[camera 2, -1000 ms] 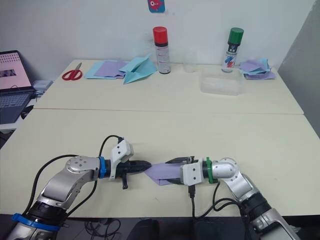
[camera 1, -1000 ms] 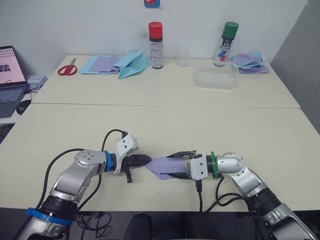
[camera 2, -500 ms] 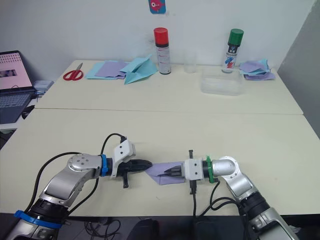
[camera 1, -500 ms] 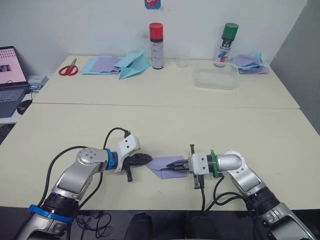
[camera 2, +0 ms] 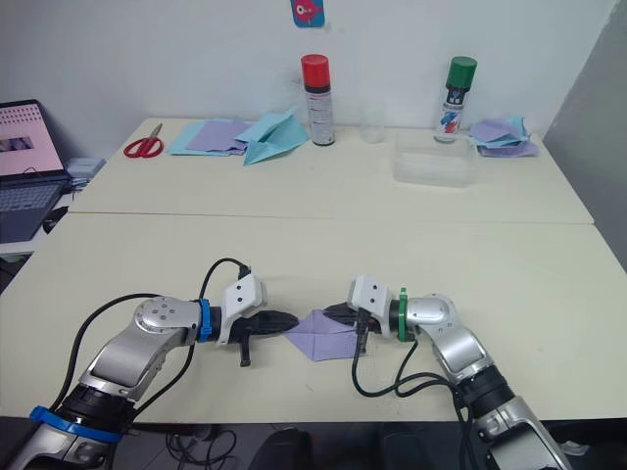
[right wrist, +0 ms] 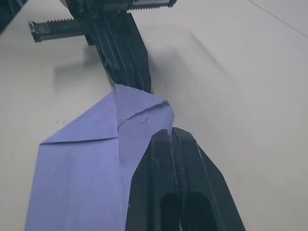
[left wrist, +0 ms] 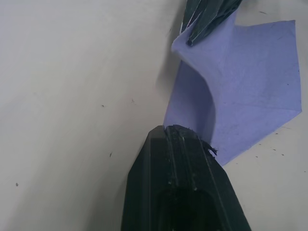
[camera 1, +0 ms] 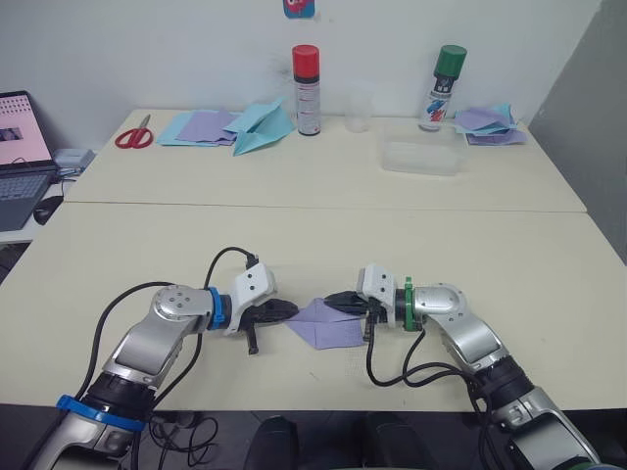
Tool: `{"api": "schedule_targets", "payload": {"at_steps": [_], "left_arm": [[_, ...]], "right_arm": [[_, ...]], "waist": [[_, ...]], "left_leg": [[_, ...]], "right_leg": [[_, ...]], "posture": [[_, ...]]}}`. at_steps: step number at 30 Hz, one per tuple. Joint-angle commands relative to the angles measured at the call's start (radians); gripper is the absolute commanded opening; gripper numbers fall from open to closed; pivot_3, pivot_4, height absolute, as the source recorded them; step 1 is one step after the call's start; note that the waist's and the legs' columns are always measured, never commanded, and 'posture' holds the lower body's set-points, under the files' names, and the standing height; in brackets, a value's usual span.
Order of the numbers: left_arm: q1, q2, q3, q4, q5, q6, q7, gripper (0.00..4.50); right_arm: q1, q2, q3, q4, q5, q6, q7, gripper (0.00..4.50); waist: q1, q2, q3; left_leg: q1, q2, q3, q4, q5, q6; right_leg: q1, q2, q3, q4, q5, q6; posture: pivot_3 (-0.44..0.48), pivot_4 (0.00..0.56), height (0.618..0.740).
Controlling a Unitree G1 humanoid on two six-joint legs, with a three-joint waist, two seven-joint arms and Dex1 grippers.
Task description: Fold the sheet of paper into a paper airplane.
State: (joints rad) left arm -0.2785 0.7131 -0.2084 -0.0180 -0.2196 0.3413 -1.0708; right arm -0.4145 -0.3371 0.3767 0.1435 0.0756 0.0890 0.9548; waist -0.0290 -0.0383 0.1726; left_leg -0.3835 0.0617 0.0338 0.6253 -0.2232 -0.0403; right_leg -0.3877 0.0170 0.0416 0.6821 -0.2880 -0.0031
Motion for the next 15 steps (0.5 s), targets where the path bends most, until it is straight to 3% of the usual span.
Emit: {"api": "schedule_targets", "payload": {"at_steps": [1,10,15], "left_arm": [[0.025,0.023,-0.019,0.036,0.048,0.020,0.006,0.00],[0.019,0.038,0.040,0.001,0.018,0.039,0.031,0.00],[-0.025,0.023,0.091,-0.104,-0.047,0.116,0.042,0.00]], "right_arm": [[-0.010,0.002,0.005,0.007,-0.023,0.024,-0.013,0.04],[-0.006,0.001,0.020,0.027,-0.063,0.015,-0.025,0.04],[-0.005,0.004,0.020,0.026,-0.067,0.021,-0.026,0.04]], "waist": [[0.000,0.000,0.000],[-0.002,0.000,0.000],[-0.003,0.000,0.000]], "left_leg": [[0.000,0.000,0.000,0.000,0.000,0.000],[0.000,0.000,0.000,0.000,0.000,0.000],[-0.001,0.000,-0.001,0.000,0.000,0.000]], "right_leg": [[0.000,0.000,0.000,0.000,0.000,0.000],[0.000,0.000,0.000,0.000,0.000,0.000],[-0.001,0.000,-0.001,0.000,0.000,0.000]], "posture": [[0.000,0.150,0.740],[0.000,0.150,0.740],[0.000,0.150,0.740]]}}
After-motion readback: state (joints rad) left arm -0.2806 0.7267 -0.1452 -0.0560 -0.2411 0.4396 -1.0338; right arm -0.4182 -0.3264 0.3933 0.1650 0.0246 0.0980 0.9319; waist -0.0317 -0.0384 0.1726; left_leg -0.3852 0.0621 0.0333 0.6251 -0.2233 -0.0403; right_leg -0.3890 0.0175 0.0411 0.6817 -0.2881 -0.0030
